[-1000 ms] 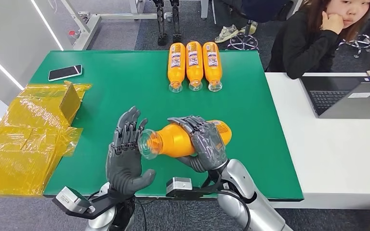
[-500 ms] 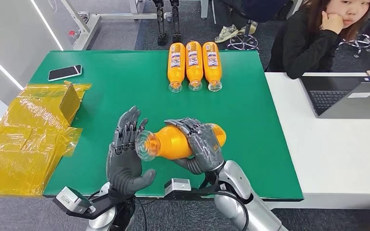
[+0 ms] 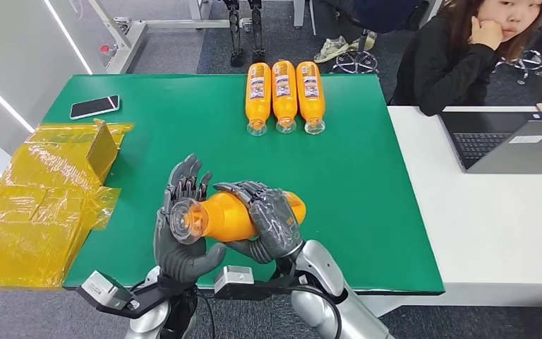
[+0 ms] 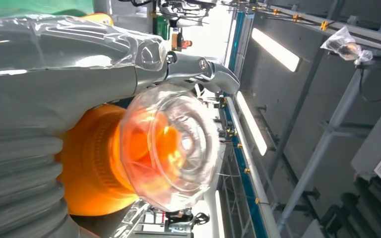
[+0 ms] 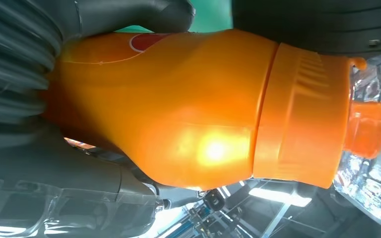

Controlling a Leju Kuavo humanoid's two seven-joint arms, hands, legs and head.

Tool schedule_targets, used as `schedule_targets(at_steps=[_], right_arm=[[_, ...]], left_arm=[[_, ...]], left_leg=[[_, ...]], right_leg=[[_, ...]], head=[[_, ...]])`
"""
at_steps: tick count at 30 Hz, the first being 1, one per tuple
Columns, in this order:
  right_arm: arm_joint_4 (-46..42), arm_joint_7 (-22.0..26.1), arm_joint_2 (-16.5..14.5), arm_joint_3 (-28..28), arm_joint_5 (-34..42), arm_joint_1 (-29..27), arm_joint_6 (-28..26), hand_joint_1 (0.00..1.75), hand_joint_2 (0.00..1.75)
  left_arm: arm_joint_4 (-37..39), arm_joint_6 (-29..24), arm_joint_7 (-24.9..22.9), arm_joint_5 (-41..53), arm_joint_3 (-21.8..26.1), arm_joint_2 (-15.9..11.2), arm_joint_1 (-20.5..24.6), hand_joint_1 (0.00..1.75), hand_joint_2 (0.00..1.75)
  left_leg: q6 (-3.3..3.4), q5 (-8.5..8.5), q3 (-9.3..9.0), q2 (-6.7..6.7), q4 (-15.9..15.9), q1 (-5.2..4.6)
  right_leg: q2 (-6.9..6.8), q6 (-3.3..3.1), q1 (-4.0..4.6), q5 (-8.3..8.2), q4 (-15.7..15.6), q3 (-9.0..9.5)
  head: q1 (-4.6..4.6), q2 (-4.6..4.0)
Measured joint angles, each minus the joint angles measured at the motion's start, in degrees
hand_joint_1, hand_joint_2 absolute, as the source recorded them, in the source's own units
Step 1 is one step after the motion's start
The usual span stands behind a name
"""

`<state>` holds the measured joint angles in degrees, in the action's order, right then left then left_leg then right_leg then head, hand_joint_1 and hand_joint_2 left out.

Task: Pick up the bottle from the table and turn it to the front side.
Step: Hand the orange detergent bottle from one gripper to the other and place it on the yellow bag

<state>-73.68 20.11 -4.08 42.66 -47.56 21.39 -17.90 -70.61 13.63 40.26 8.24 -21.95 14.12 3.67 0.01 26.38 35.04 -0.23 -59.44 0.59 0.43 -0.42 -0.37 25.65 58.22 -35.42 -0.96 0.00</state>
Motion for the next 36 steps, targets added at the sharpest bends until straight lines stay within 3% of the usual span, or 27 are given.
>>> schedule_targets(at_steps=[5, 6, 10, 11, 24, 25, 28, 29, 36], right_arm=[[0.9, 0.4, -1.2, 0.0, 0.0, 0.4, 0.5, 1.75, 1.75], [0.9, 0.5, -1.3, 0.0, 0.0, 0.5, 0.7, 1.75, 1.75], [1.0, 1.2, -1.8, 0.0, 0.0, 0.5, 1.3, 1.75, 1.75], [1.0, 1.5, -1.9, 0.0, 0.0, 0.5, 1.4, 1.75, 1.75], [2.3, 2.3, -2.5, 0.2, 0.1, 1.1, 2.3, 1.75, 1.75], [2.4, 2.3, -2.5, 0.2, 0.2, 1.1, 2.3, 1.39, 1.75], [2.8, 2.6, -2.5, 0.3, 0.3, 1.2, 2.5, 0.08, 1.75], [2.8, 2.6, -2.6, 0.3, 0.3, 1.3, 2.5, 0.0, 1.75], [3.2, 2.8, -2.7, 0.3, 1.1, 1.3, 2.4, 0.0, 1.75]], left_arm=[[0.4, -0.6, 0.0, -0.1, 0.7, 0.0, 0.1, 0.0, 1.75], [0.4, -0.6, 0.0, -0.1, 0.8, 0.0, 0.1, 0.09, 1.75], [0.4, -1.2, 0.0, -0.3, 1.2, 0.0, 0.1, 1.62, 1.75], [0.4, -1.4, 0.0, -0.3, 1.3, 0.0, 0.1, 1.72, 1.75], [0.4, -2.6, 0.0, -0.9, 1.9, -0.3, 0.1, 1.75, 1.75], [0.4, -2.7, 0.0, -0.9, 1.9, -0.4, 0.1, 1.75, 1.75], [0.4, -2.8, 0.0, -1.0, 2.0, -0.5, 0.1, 1.74, 1.75], [0.4, -2.8, 0.0, -1.0, 2.1, -0.5, 0.1, 1.73, 1.75], [0.4, -2.8, 0.0, -1.2, 2.5, -0.5, 0.1, 1.73, 1.75]], left_leg=[[0.0, 0.0, 0.0, -0.01, 0.0, 0.0], [0.0, 0.0, 0.0, -0.01, 0.0, 0.0], [0.0, 0.0, 0.01, -0.01, 0.0, 0.0], [0.0, 0.0, 0.01, -0.01, 0.0, 0.0], [0.0, 0.0, 0.01, -0.01, 0.0, 0.0], [0.0, 0.0, 0.01, -0.01, 0.0, 0.0], [0.0, 0.0, 0.01, -0.01, 0.0, 0.0], [0.0, 0.0, 0.01, -0.01, 0.0, 0.0], [0.0, 0.0, 0.01, -0.01, 0.0, 0.0]], right_leg=[[-0.01, 0.0, 0.0, 0.0, 0.0, 0.0], [-0.01, 0.0, 0.0, 0.0, 0.0, 0.0], [-0.01, 0.0, 0.0, 0.0, 0.0, 0.0], [-0.01, 0.0, 0.0, 0.0, 0.0, 0.0], [-0.03, 0.0, 0.0, 0.0, 0.0, 0.01], [-0.03, 0.0, 0.0, 0.0, 0.0, 0.0], [-0.03, 0.0, 0.0, 0.0, 0.0, 0.0], [-0.03, 0.0, 0.0, 0.0, 0.0, 0.0], [-0.02, 0.0, 0.0, 0.0, 0.0, 0.0]], head=[[0.0, 0.0], [0.0, 0.0], [0.0, 0.0], [0.0, 0.0], [-0.01, 0.0], [0.0, 0.0], [0.01, 0.0], [0.01, 0.0], [0.0, 0.0]])
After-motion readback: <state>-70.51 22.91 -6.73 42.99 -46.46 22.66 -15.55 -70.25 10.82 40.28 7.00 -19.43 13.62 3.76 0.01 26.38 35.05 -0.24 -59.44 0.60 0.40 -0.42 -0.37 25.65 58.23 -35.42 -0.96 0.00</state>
